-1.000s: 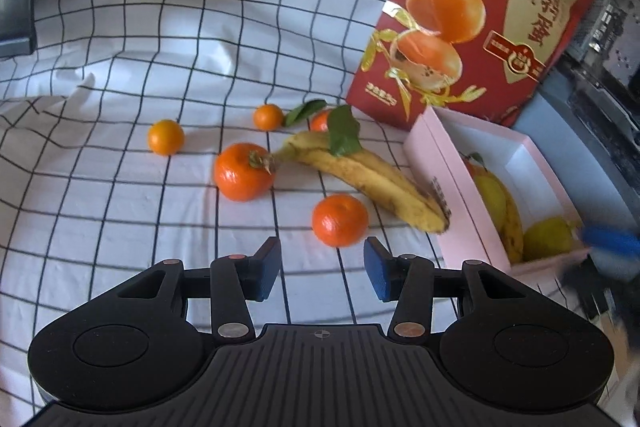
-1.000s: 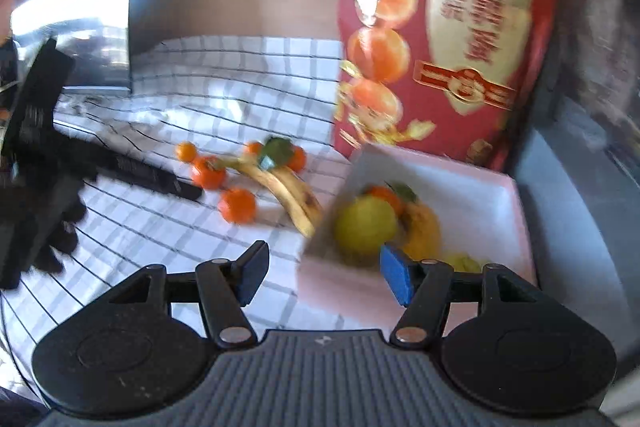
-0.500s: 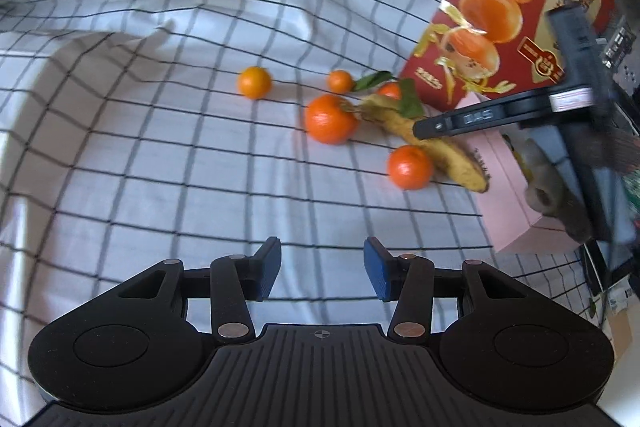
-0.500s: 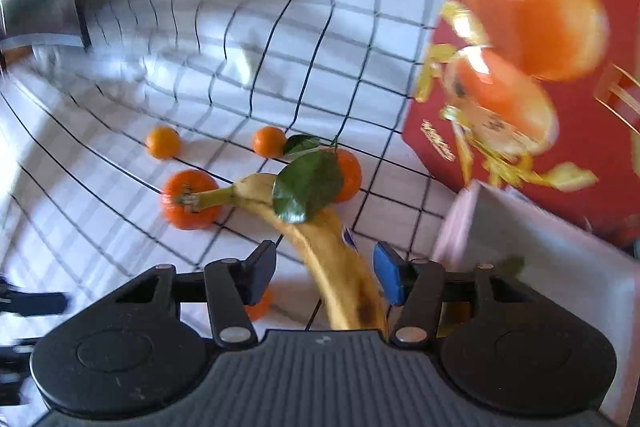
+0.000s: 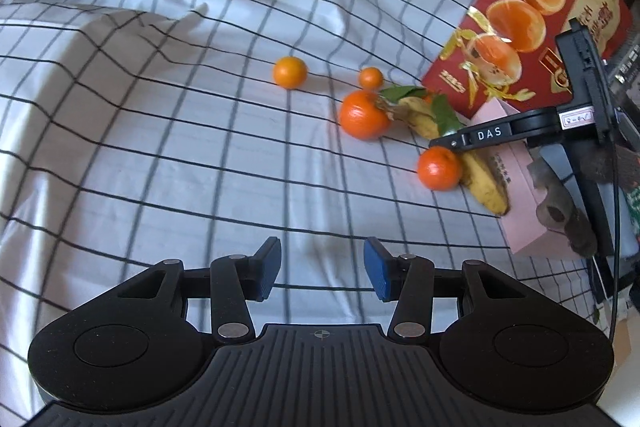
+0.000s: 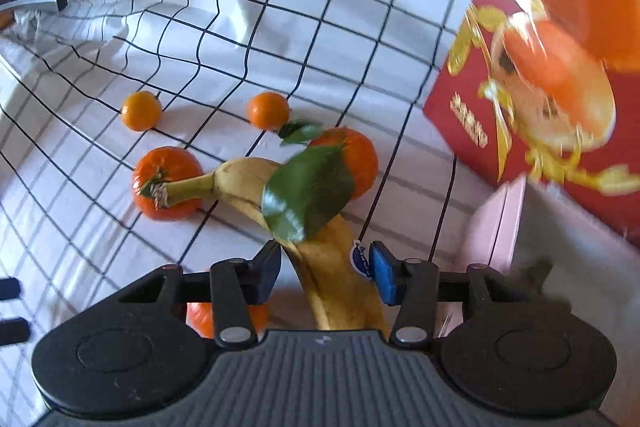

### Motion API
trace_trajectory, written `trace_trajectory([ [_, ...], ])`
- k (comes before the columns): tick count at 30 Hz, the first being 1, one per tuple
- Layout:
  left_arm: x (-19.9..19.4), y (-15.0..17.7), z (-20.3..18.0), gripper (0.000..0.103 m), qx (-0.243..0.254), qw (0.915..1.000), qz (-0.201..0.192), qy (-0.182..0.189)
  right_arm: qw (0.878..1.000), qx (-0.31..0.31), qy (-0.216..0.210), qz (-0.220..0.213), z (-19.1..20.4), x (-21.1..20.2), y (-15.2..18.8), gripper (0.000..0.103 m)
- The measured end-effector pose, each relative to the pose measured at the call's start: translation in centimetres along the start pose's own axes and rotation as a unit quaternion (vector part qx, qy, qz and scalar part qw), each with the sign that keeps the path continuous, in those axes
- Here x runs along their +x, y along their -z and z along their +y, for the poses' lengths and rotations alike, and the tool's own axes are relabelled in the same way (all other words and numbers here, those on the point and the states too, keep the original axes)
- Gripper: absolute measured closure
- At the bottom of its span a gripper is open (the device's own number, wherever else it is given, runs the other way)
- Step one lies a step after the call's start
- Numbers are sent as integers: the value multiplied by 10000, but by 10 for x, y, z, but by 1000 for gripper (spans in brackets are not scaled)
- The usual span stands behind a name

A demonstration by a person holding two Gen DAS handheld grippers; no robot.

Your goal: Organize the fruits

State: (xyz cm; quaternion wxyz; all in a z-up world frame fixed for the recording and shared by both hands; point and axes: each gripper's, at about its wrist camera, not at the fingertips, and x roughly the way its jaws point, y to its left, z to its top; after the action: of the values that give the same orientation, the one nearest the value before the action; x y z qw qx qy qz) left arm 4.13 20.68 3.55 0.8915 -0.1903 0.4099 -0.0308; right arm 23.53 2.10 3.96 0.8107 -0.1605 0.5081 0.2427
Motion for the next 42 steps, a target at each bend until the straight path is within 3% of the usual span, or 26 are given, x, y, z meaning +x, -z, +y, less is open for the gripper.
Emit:
trace_trajectory([
  [3,5,2,-10,52,118,9999,63,79,9998,195,-96,15,3,-10,11,60],
  [12,7,6,-33,52,364,9990,119,218,9934,608,-975,-25,23,-47,48,70],
  [13,7,7,-36,52,398,9989,126,231,9931,619,-995,-46,26,-52,53,75],
  [17,10,9,-48,52,534,9981,161,255,9917,631,-1105,-187,31,-67,67,77],
  [20,12,10,-57,52,651,9976,146,206,9923,596,-1055,-258,32,-71,78,77],
  [25,21,5,-64,49,807,9964,0,-264,9928,533,-994,-409,34,-77,98,77],
  [27,24,1,-62,48,725,9971,-47,-242,9924,508,-979,-539,34,-84,106,75],
  [31,33,-4,-73,48,1009,9945,-46,-277,9921,423,-851,-823,35,-101,123,58],
  [42,62,-16,-99,53,1338,9906,35,-281,9946,151,-233,-1002,45,-117,172,51],
])
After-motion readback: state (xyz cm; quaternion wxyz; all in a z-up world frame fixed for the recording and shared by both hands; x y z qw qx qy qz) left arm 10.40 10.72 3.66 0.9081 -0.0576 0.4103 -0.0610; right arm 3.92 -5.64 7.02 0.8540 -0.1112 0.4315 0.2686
